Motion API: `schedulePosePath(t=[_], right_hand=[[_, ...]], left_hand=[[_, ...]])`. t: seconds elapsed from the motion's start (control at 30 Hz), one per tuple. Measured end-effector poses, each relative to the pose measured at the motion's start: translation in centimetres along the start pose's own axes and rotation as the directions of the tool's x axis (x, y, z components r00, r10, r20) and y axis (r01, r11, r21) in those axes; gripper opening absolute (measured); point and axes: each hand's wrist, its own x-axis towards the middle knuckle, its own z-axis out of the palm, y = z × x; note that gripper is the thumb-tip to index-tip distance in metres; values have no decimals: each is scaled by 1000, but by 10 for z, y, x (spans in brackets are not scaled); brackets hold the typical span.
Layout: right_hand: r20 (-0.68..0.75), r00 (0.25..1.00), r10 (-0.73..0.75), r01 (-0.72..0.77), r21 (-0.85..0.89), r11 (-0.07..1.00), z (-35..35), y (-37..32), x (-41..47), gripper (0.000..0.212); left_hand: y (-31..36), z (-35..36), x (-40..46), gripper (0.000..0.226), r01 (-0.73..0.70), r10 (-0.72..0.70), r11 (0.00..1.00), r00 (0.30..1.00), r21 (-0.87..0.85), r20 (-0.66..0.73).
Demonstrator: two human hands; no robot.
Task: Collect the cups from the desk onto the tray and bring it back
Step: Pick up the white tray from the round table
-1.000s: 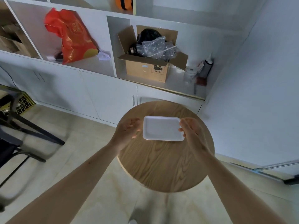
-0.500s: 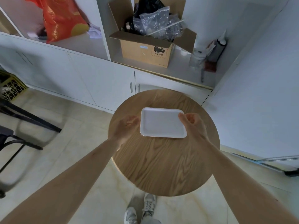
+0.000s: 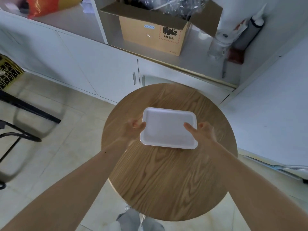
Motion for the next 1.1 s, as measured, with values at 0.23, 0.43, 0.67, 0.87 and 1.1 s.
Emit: schedulePosePath(t=[0.23,0.43,0.67,0.87,1.1], right_hand=[[-3,997,81,-81,-29,996,18,7,21,94],[51,990,135,-135,-4,991,31,9,30,92],[-67,974,215,-220,-62,974,36,17,40,98],[-14,973,229,-229,23,973,38,25,48,74],[-13,987,159,-159,24,987,40,19,46,64]], left_hand=[[-12,17,47,21,60,-58,994,998,96,-32],[-15,24,65,27,55,-50,965,998,256,-24],[-21,29,69,18,68,-68,968,998,240,-8],[-23,30,73,14,64,-66,966,998,250,0],[-23,24,69,19,83,-75,984,996,158,-53]])
